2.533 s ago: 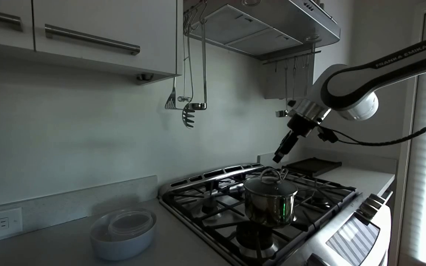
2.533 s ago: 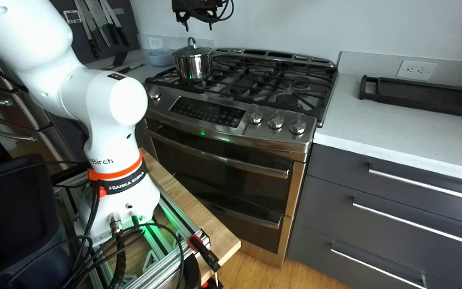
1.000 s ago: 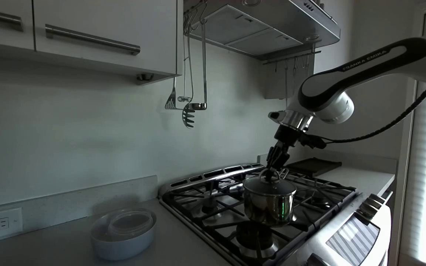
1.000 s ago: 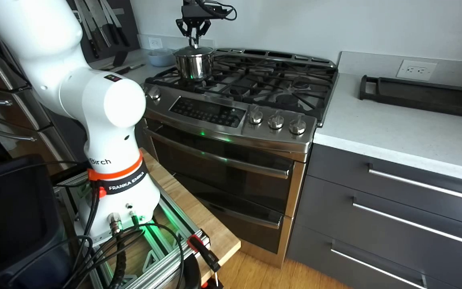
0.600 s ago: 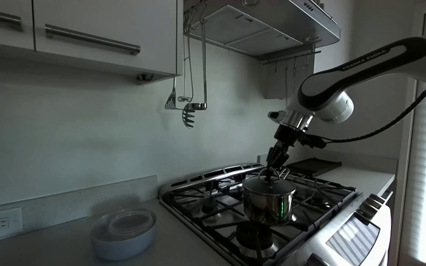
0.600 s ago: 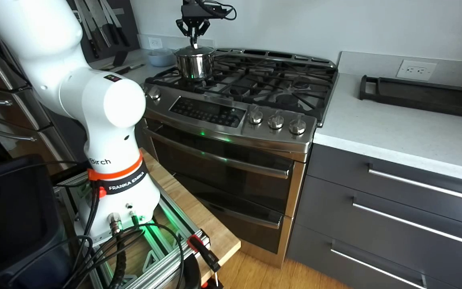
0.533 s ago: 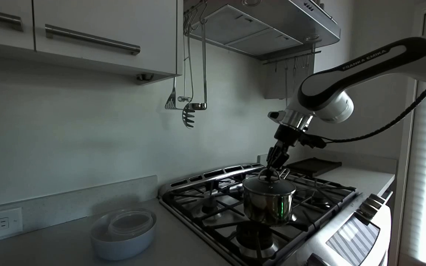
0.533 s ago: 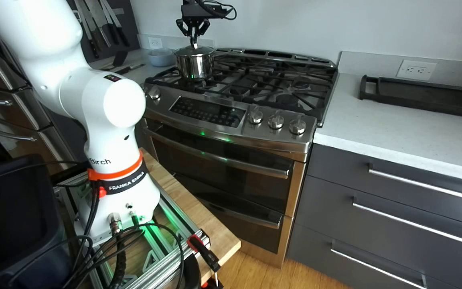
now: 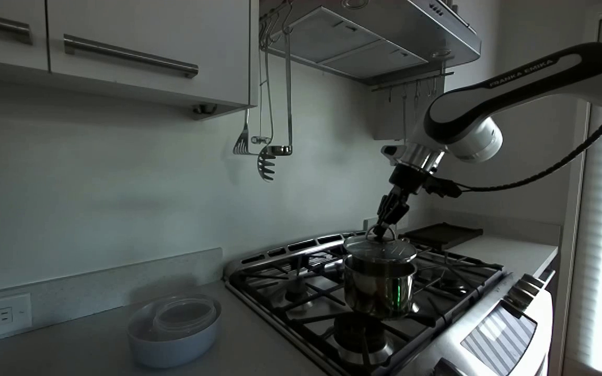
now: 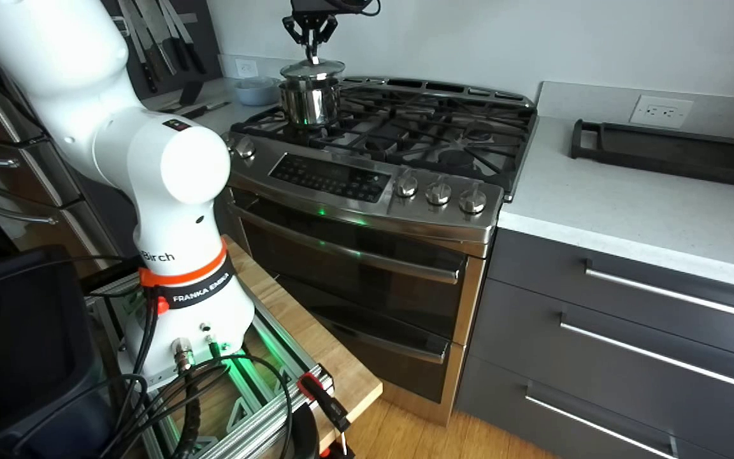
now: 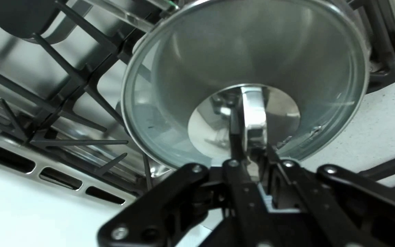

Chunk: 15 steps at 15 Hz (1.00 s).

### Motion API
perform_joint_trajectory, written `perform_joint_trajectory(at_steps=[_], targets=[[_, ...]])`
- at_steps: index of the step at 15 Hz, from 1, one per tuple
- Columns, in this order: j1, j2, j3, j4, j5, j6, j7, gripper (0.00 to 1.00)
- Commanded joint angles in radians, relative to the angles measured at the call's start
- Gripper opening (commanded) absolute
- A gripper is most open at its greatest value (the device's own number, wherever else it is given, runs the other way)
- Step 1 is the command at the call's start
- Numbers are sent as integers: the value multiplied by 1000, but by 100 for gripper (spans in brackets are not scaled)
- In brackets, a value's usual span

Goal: Remove the lid from the silver pot

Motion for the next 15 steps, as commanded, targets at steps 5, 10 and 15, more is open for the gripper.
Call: perform_joint_trajectory(at_steps=[5,10,15], targets=[[-49,-76,-2,32,-29,-70,7,4],[-74,-94,-3,27,-74,-64,40,4],[-136,-120,-22,10,-165,-46,140,4]])
